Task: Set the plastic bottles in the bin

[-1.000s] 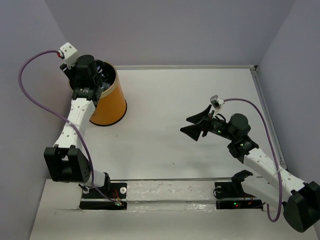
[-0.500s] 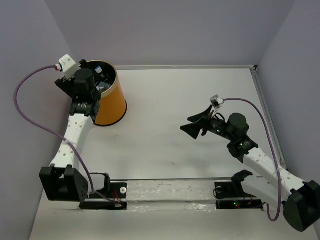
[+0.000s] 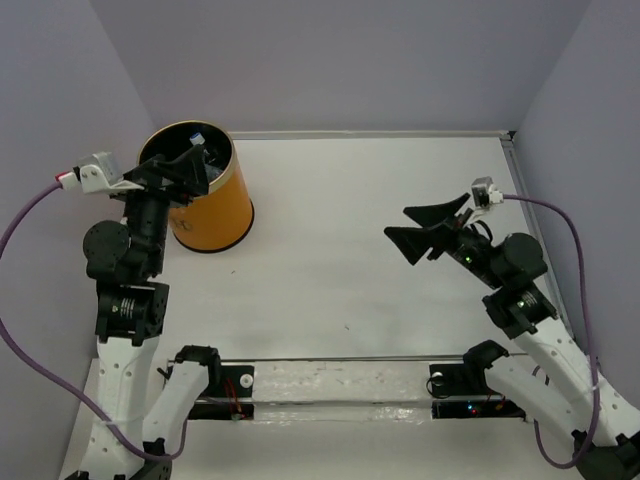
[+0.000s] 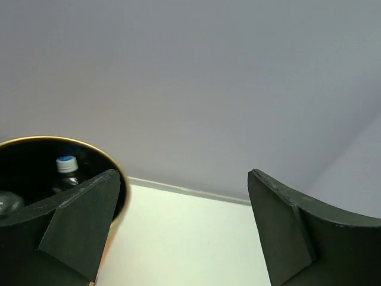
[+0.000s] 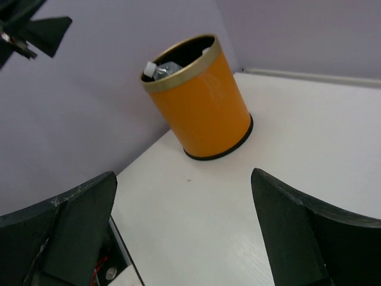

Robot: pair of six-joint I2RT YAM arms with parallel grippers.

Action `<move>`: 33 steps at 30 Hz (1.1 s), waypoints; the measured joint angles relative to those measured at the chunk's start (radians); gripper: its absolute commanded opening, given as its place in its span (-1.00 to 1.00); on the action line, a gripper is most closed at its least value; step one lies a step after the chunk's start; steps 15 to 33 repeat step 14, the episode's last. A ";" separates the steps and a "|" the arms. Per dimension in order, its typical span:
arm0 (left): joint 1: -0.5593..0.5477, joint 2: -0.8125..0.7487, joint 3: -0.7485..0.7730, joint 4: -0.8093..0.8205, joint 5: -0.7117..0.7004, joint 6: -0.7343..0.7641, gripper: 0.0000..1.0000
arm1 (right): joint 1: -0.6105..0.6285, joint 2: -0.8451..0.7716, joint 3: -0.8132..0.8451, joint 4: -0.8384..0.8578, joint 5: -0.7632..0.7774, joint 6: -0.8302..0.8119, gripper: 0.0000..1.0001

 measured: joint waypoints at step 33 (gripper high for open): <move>-0.090 -0.252 -0.296 0.007 0.441 -0.014 0.98 | 0.000 -0.315 0.140 -0.079 0.453 -0.079 0.99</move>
